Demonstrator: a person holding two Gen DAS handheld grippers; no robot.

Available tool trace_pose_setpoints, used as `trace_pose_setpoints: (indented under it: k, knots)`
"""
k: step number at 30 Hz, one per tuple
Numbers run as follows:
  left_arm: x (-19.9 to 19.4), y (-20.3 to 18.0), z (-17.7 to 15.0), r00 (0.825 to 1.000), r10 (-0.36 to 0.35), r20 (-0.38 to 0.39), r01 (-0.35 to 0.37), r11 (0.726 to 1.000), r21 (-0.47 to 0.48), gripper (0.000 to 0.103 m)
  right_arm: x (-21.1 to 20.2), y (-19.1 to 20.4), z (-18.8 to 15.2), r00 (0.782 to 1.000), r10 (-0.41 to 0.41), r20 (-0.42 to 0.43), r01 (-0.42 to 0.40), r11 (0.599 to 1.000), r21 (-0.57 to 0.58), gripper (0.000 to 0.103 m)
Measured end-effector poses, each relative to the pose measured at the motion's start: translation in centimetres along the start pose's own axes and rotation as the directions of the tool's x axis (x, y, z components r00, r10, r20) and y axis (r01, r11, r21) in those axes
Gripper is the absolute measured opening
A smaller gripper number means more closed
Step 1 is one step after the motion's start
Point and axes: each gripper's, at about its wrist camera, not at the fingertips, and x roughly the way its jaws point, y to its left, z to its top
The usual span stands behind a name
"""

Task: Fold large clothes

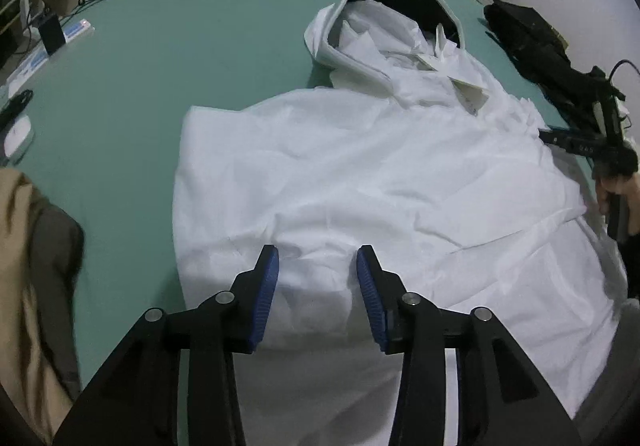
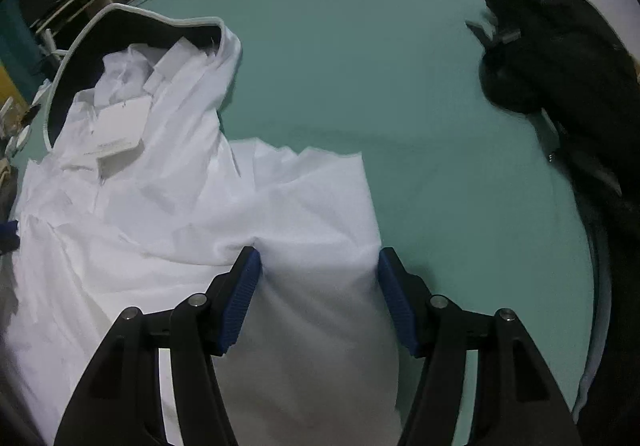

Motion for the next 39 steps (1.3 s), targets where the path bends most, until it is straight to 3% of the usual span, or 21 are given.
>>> trace_pose_setpoints:
  k: [2, 3, 6, 9, 11, 14, 17, 18, 19, 21, 25, 27, 32, 36, 39]
  knots:
    - [-0.2, -0.5, 0.1, 1.000, 0.002, 0.025, -0.002, 1.000, 0.028, 0.003, -0.2, 0.2, 0.0, 1.000, 0.013, 0.009, -0.013, 1.000, -0.022, 0.027]
    - [-0.6, -0.8, 0.2, 0.999, -0.011, 0.047, 0.010, 1.000, 0.029, 0.003, -0.4, 0.3, 0.1, 1.000, 0.019, 0.017, -0.019, 0.999, -0.029, 0.003]
    - [-3.2, -1.4, 0.4, 0.985, 0.004, 0.175, -0.011, 0.999, 0.038, 0.003, -1.2, 0.1, 0.4, 0.999, 0.002, 0.048, -0.001, 1.000, -0.017, 0.004]
    - [-6.3, -1.8, 0.9, 0.950, -0.024, 0.313, 0.006, 0.998, 0.058, 0.003, -2.9, -0.6, 0.6, 0.993, -0.048, 0.109, 0.045, 0.999, 0.032, 0.003]
    - [-6.5, -2.4, 1.1, 0.949, -0.047, 0.311, 0.013, 0.994, 0.110, 0.003, -3.4, -1.5, 0.6, 0.990, -0.061, 0.129, 0.049, 0.995, 0.088, 0.003]
    - [-3.7, -3.0, 0.0, 0.980, -0.045, 0.191, 0.013, 0.986, 0.164, 0.003, -2.1, -2.0, 0.7, 0.992, -0.077, 0.102, 0.064, 0.991, 0.119, 0.004]
    - [-0.5, -1.9, -1.6, 0.995, 0.004, 0.096, -0.018, 0.989, 0.148, 0.004, -0.3, -2.5, 0.5, 0.995, -0.077, 0.058, 0.068, 0.987, 0.148, 0.012]
    - [0.1, -1.6, -1.9, 0.996, 0.013, 0.084, -0.025, 0.989, 0.143, 0.005, -0.1, -2.6, 0.3, 0.996, -0.080, 0.046, 0.071, 0.984, 0.161, 0.026]
    - [0.0, -1.5, -2.0, 0.996, 0.012, 0.092, -0.025, 0.990, 0.140, 0.005, -0.4, -3.0, 0.0, 0.995, -0.086, 0.044, 0.077, 0.981, 0.180, 0.048]
    - [-0.6, -1.3, -1.6, 0.995, 0.027, 0.095, -0.039, 0.992, 0.120, 0.010, -1.6, -3.2, -0.7, 0.992, -0.112, 0.054, 0.099, 0.974, 0.205, 0.066]
    - [-2.2, -0.5, -0.7, 0.993, 0.009, 0.119, -0.017, 0.998, 0.062, 0.015, -3.5, -2.5, -3.2, 0.990, -0.140, 0.030, 0.133, 0.976, 0.171, 0.066]
    - [-2.1, 0.1, -0.5, 0.994, 0.015, 0.109, -0.019, 0.999, 0.034, 0.025, -3.5, -2.0, -4.6, 0.988, -0.156, -0.008, 0.155, 0.978, 0.141, 0.066]
    - [-1.5, 1.8, -0.8, 0.988, 0.112, 0.106, -0.103, 0.991, -0.087, 0.026, -3.7, -1.7, -7.4, 0.980, -0.196, -0.029, 0.199, 0.973, 0.115, 0.076]
    - [-2.7, 2.7, -0.3, 0.985, 0.118, 0.124, -0.099, 0.984, -0.148, 0.026, -5.2, -1.0, -7.5, 0.977, -0.212, -0.015, 0.212, 0.968, 0.136, 0.076]
    - [-4.0, 2.8, 0.8, 0.978, 0.130, 0.164, -0.104, 0.982, -0.157, 0.026, -6.7, 1.0, -6.3, 0.978, -0.203, 0.051, 0.198, 0.976, 0.088, 0.076]
